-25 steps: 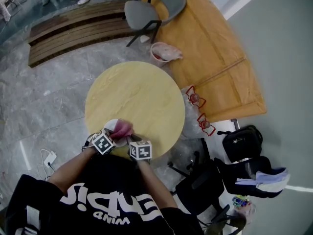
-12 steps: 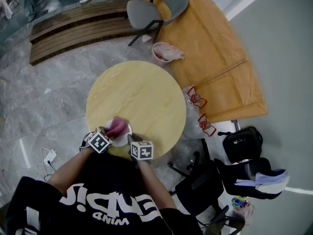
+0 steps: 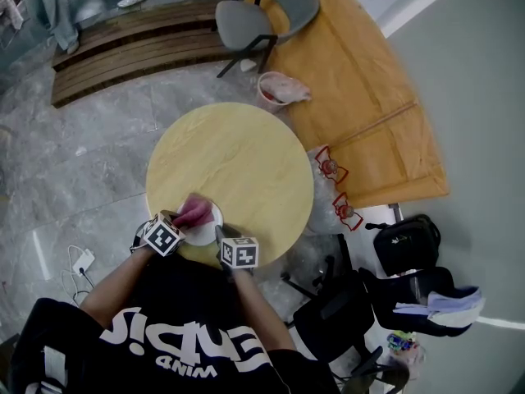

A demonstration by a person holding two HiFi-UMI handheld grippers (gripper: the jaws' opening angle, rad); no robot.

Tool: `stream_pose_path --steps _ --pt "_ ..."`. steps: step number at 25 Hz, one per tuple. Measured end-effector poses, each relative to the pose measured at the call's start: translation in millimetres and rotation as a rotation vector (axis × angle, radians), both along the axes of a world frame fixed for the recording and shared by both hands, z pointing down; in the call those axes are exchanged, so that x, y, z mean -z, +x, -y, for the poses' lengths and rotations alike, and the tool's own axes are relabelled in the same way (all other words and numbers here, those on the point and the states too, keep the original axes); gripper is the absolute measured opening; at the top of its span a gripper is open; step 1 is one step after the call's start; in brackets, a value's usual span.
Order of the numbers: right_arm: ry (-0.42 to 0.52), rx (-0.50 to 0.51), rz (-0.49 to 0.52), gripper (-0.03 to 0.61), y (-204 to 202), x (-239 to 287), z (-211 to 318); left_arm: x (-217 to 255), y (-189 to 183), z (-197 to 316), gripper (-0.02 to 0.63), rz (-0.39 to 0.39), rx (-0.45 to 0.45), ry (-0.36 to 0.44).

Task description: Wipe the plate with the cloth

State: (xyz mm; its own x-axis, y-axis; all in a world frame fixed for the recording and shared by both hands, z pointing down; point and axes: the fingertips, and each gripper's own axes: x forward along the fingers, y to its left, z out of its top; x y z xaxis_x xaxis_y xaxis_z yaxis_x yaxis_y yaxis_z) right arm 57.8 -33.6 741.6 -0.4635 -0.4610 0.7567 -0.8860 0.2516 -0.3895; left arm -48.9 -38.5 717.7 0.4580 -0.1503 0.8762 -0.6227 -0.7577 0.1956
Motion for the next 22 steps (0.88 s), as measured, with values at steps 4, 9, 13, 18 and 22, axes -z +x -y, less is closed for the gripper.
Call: stream_pose_path --steps 4,9,13,18,22 --pt "0.003 -0.002 0.004 0.094 -0.8 -0.3 0.6 3.1 -10.7 2.4 0.051 0.003 0.04 0.004" --pt "0.002 -0.019 0.015 0.094 4.4 0.6 -0.7 8.0 -14.2 7.2 0.051 -0.009 0.085 0.012" --pt "-0.001 -0.043 0.027 0.094 1.6 1.7 -1.5 40.5 -14.1 10.6 0.052 -0.071 0.096 0.017" --pt "-0.008 -0.048 0.029 0.094 0.0 0.8 -0.6 72.6 12.8 10.7 0.051 -0.155 0.013 0.012" --pt "-0.012 -0.061 0.031 0.094 0.6 -0.3 -1.7 63.9 43.3 -6.1 0.051 -0.155 -0.106 -0.004"
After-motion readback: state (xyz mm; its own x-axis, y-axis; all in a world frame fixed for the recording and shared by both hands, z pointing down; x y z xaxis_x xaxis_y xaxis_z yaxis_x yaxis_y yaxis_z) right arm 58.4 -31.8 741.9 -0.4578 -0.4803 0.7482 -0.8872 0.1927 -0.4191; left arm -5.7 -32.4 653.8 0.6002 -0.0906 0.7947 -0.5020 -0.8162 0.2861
